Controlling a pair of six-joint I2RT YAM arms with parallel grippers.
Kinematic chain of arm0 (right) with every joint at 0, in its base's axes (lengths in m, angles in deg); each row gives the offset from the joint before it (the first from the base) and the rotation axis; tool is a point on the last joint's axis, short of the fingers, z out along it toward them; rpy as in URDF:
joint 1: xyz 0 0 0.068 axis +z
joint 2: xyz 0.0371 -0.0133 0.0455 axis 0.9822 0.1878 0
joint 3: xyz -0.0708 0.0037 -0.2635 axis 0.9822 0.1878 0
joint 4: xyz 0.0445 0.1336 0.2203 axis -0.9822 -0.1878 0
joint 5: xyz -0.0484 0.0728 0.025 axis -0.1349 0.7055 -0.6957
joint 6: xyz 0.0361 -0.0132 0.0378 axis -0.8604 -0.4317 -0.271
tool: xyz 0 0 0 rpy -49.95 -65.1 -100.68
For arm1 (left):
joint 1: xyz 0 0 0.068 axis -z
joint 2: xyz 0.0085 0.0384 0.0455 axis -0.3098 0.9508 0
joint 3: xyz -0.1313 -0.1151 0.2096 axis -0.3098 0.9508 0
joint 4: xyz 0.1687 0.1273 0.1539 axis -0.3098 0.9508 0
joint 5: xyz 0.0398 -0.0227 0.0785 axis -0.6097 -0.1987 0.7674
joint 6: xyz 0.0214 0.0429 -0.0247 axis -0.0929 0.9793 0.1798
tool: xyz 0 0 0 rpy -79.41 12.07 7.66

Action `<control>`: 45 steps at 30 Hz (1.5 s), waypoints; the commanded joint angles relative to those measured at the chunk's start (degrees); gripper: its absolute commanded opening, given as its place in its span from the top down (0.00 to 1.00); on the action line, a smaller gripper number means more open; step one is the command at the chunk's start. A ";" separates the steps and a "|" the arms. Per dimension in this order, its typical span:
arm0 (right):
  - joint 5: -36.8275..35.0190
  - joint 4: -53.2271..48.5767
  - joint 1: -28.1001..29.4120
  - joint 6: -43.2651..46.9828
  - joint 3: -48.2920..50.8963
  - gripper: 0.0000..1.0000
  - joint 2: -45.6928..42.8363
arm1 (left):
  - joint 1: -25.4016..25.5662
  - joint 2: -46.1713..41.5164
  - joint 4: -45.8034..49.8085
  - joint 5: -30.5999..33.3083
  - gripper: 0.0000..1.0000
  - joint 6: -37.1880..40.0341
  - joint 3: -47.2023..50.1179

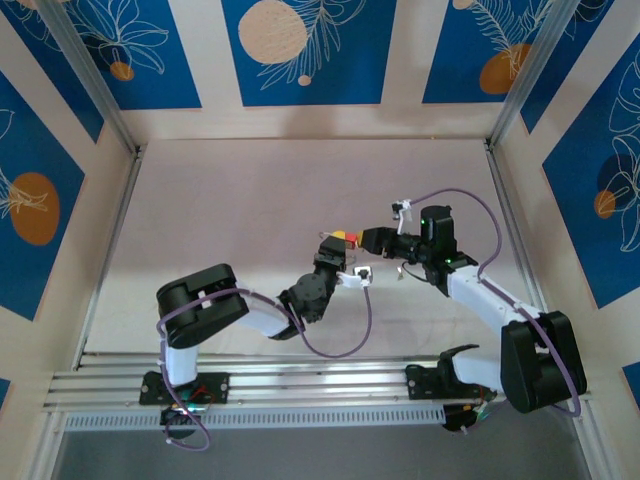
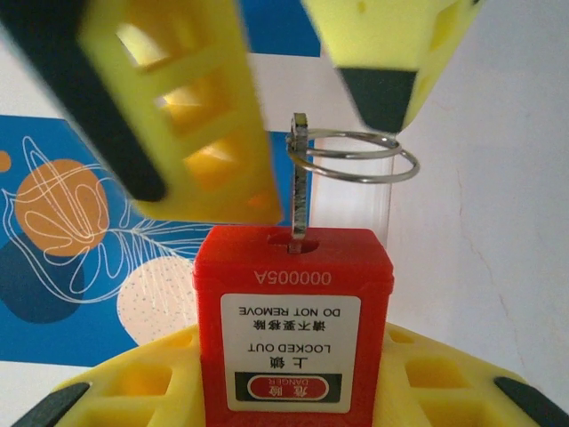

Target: Unlock with the key

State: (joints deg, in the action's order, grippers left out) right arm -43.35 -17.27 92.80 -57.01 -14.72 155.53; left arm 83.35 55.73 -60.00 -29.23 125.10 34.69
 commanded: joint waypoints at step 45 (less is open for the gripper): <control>23.73 20.32 -6.93 -36.83 2.27 0.56 8.93 | -0.61 5.92 -4.63 -2.51 0.66 0.30 -9.00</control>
State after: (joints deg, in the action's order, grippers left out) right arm -20.70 2.03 85.87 -93.49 -12.95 163.97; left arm 82.89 61.70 -61.61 -31.46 125.93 26.04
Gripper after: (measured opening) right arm 0.443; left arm 0.362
